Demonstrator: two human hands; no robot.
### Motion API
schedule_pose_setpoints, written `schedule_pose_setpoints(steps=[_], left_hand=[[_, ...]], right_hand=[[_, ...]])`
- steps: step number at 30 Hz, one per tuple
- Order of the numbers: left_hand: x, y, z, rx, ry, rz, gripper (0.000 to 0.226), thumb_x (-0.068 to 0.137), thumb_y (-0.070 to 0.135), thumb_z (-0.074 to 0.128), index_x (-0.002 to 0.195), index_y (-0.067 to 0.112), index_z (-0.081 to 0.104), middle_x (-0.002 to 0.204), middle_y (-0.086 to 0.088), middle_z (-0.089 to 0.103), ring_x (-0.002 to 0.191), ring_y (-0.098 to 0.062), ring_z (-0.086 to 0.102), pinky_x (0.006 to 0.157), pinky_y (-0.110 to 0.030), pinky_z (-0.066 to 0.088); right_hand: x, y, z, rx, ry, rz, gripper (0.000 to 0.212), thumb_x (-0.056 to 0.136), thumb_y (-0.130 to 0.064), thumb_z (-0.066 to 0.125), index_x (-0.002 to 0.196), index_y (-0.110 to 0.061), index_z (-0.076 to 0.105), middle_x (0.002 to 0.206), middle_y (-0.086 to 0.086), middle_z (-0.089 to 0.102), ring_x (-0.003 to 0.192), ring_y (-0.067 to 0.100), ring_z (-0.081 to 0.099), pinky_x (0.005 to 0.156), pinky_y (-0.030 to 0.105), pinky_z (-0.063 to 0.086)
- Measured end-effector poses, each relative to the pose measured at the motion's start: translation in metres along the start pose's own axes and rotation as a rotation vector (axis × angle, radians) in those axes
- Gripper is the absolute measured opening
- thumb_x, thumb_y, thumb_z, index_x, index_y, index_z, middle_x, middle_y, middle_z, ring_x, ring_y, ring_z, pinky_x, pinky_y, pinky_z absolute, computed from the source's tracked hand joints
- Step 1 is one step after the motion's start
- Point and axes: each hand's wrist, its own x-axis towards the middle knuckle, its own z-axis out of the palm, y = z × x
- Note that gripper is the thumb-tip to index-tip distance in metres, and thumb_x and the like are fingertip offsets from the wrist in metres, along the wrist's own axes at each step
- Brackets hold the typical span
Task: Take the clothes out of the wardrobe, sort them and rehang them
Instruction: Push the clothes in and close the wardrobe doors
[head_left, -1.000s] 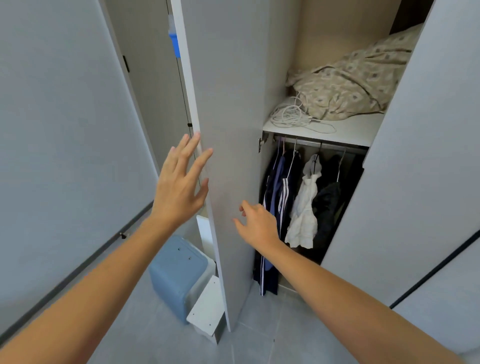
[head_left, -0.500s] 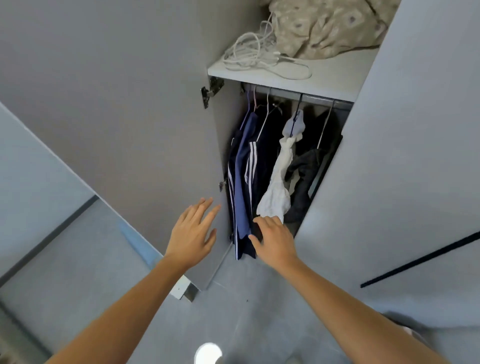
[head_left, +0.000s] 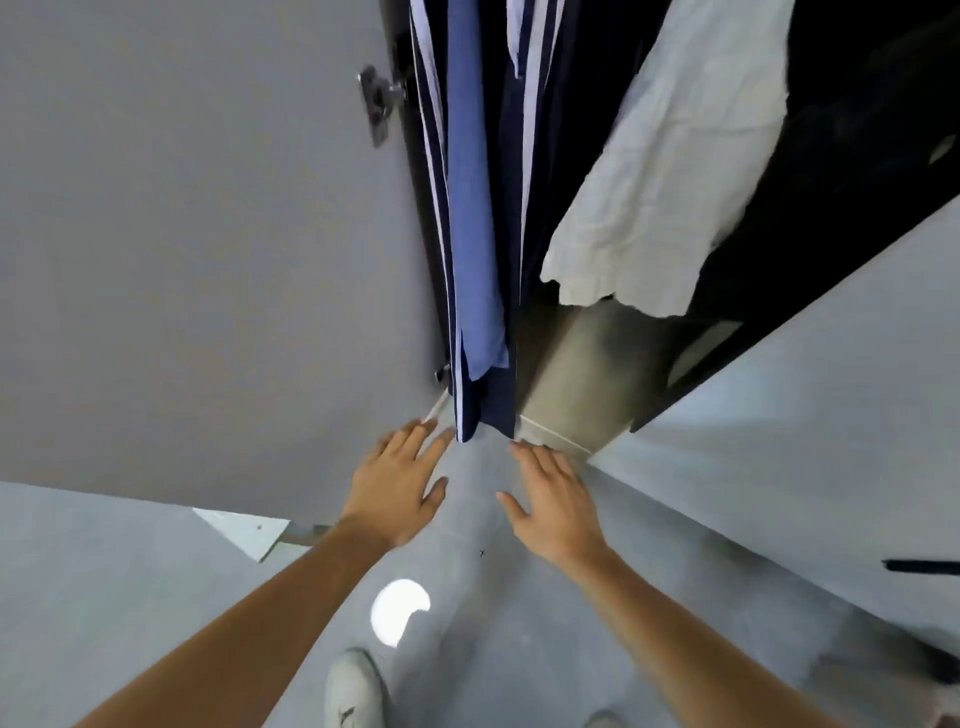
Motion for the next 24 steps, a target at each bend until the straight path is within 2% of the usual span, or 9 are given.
schedule_pose_setpoints(steps=[5, 9, 12, 16, 20, 22, 24], left_hand=[[0.077, -0.047, 0.138, 0.086, -0.097, -0.024, 0.073, 0.099, 0.056, 0.012, 0.167, 0.03, 0.019, 0.171, -0.002, 0.028, 0.158, -0.026, 0.025, 0.128, -0.042, 0.021], [0.137, -0.069, 0.207, 0.146, -0.071, 0.028, 0.066, 0.109, 0.049, 0.033, 0.168, 0.031, 0.011, 0.174, -0.003, 0.019, 0.161, -0.028, 0.017, 0.13, -0.044, 0.016], [0.173, -0.078, 0.236, 0.107, -0.01, 0.031, 0.067, 0.109, 0.046, 0.038, 0.169, 0.031, 0.012, 0.176, -0.003, 0.012, 0.161, -0.028, 0.013, 0.129, -0.044, 0.016], [0.212, -0.089, 0.261, 0.08, 0.041, 0.063, 0.069, 0.108, 0.043, 0.041, 0.169, 0.029, 0.011, 0.176, -0.002, 0.011, 0.162, -0.025, 0.008, 0.129, -0.042, 0.017], [0.246, -0.096, 0.268, 0.056, 0.115, 0.157, 0.07, 0.107, 0.039, 0.046, 0.168, 0.023, 0.017, 0.175, -0.001, 0.018, 0.162, -0.025, 0.013, 0.129, -0.039, 0.018], [0.26, -0.098, 0.268, 0.069, 0.15, 0.204, 0.07, 0.106, 0.037, 0.049, 0.168, 0.021, 0.02, 0.174, -0.002, 0.021, 0.161, -0.026, 0.017, 0.129, -0.04, 0.019], [0.275, -0.097, 0.268, 0.063, 0.164, 0.22, 0.072, 0.105, 0.036, 0.051, 0.167, 0.02, 0.02, 0.175, -0.003, 0.017, 0.16, -0.026, 0.019, 0.129, -0.04, 0.019]], right_hand=[[0.076, 0.061, 0.117, -0.051, -0.082, -0.05, 0.069, 0.1, -0.043, 0.057, 0.161, -0.026, 0.031, 0.163, -0.004, 0.039, 0.151, 0.028, 0.032, 0.117, 0.045, 0.041], [0.131, 0.095, 0.185, -0.101, -0.117, -0.103, 0.075, 0.102, -0.044, 0.057, 0.166, -0.03, 0.019, 0.172, -0.007, 0.022, 0.16, 0.026, 0.014, 0.124, 0.047, 0.032], [0.163, 0.114, 0.222, -0.141, -0.09, -0.122, 0.076, 0.101, -0.043, 0.059, 0.166, -0.03, 0.02, 0.173, -0.007, 0.017, 0.161, 0.028, 0.007, 0.126, 0.048, 0.029], [0.197, 0.133, 0.246, -0.188, 0.005, -0.198, 0.075, 0.097, -0.037, 0.066, 0.163, -0.025, 0.032, 0.17, 0.0, 0.029, 0.159, 0.034, 0.018, 0.125, 0.05, 0.031], [0.237, 0.147, 0.251, -0.219, 0.088, -0.271, 0.072, 0.087, -0.03, 0.072, 0.153, -0.016, 0.048, 0.154, 0.011, 0.05, 0.148, 0.041, 0.038, 0.113, 0.056, 0.044], [0.255, 0.153, 0.247, -0.249, 0.112, -0.262, 0.068, 0.088, -0.031, 0.068, 0.152, -0.017, 0.048, 0.155, 0.012, 0.049, 0.149, 0.041, 0.037, 0.113, 0.056, 0.043], [0.268, 0.162, 0.241, -0.266, 0.143, -0.242, 0.067, 0.093, -0.034, 0.063, 0.156, -0.021, 0.043, 0.164, 0.009, 0.039, 0.154, 0.038, 0.029, 0.117, 0.055, 0.039]])
